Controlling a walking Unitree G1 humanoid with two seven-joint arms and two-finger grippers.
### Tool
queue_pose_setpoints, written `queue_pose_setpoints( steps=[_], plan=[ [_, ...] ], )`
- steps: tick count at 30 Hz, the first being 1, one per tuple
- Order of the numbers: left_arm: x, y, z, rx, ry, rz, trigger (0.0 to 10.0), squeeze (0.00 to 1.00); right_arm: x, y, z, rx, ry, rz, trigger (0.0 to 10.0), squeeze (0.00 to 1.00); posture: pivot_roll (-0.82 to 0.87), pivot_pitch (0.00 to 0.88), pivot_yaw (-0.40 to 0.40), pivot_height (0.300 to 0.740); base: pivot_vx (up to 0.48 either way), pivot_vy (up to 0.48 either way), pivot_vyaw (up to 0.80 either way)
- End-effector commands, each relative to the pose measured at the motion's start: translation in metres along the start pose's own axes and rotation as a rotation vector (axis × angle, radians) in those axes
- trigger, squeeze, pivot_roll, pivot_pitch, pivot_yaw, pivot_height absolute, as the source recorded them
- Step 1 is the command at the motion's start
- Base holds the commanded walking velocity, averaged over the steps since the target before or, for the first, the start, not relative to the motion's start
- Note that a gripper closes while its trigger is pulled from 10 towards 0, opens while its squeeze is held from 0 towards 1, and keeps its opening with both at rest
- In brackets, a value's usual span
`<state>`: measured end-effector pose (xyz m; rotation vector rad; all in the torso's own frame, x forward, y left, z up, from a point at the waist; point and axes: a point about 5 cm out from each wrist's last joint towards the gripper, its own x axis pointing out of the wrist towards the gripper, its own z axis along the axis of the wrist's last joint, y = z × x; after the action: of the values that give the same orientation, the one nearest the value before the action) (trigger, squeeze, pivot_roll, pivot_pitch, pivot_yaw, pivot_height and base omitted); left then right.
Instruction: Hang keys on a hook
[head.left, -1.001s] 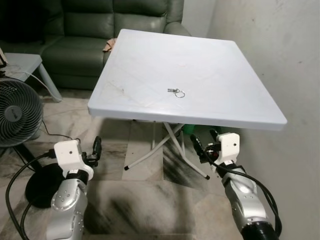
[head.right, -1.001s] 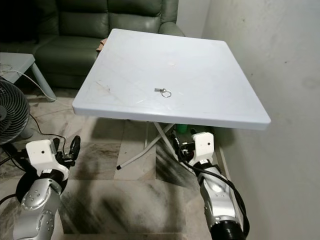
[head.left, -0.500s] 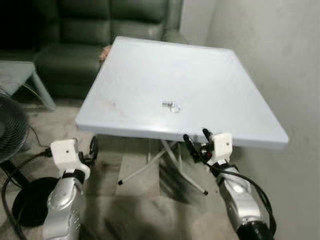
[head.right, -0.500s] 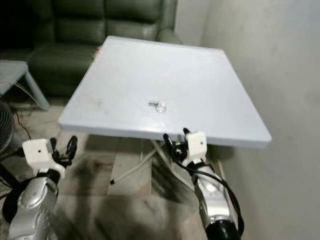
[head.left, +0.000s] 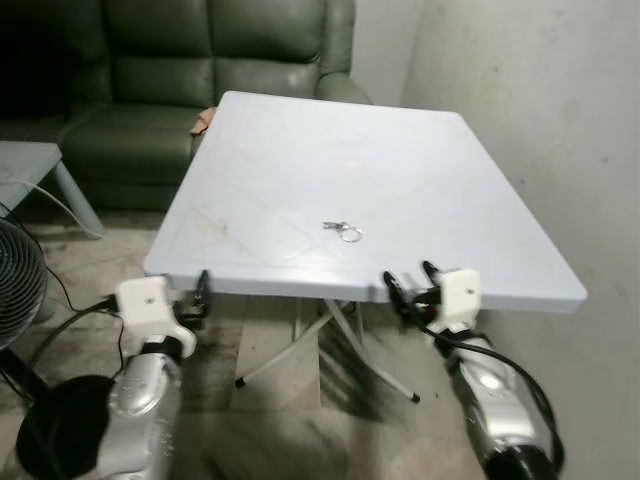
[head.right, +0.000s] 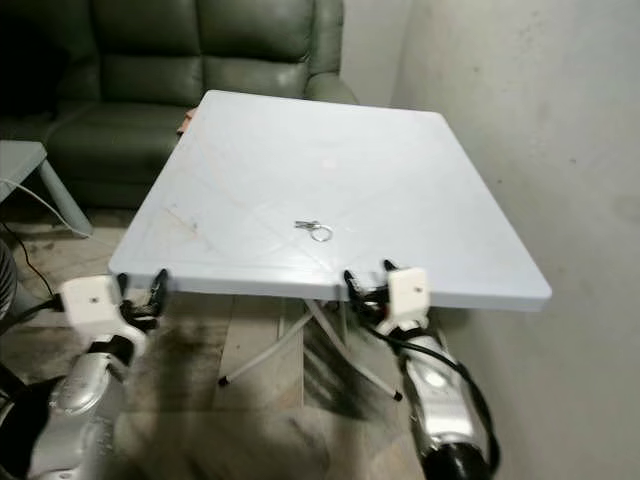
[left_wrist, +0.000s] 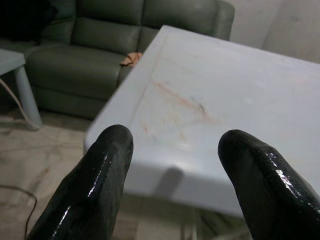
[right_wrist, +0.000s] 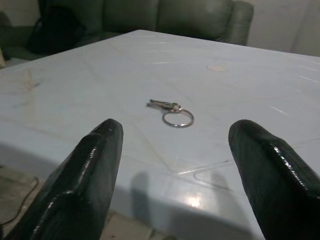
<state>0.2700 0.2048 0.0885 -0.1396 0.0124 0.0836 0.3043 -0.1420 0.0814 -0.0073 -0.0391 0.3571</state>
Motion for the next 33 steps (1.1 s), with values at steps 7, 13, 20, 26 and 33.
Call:
queue_pose_setpoints(
  steps=[7,13,20,26,33],
  plan=[
    [0.0006,-0.0093,-0.0003,0.003,-0.003,-0.025,10.0,0.0,-0.0053,-0.011,0.0004,-0.016,0.003,-0.027,10.0,0.0,-0.07,0.012,-0.053,0.74,0.0,0.444,0.0],
    [0.0003,-0.0086,0.0003,0.018,-0.008,-0.02,10.0,0.0,-0.0058,-0.0112,0.0004,-0.019,0.006,-0.026,10.0,0.0,-0.07,0.018,-0.056,0.74,0.351,0.128,0.0],
    [-0.0002,-0.0082,0.0,0.021,-0.006,-0.012,10.0,0.0,-0.0063,-0.0119,0.0005,-0.021,0.007,-0.024,10.0,0.0,-0.07,0.022,-0.057,0.74,0.463,0.0,0.0],
    [-0.0005,-0.0092,0.0,0.025,-0.004,-0.014,10.0,0.0,-0.0069,-0.0115,0.0004,-0.022,0.01,-0.023,10.0,0.0,-0.07,0.025,-0.055,0.74,0.472,0.0,0.0],
    [-0.0022,-0.0146,0.0008,0.035,-0.022,-0.03,10.0,0.0,-0.0084,-0.0117,-0.0012,-0.021,0.017,-0.019,10.0,0.0,-0.07,0.028,-0.057,0.74,0.0,0.0,0.0]
  ],
)
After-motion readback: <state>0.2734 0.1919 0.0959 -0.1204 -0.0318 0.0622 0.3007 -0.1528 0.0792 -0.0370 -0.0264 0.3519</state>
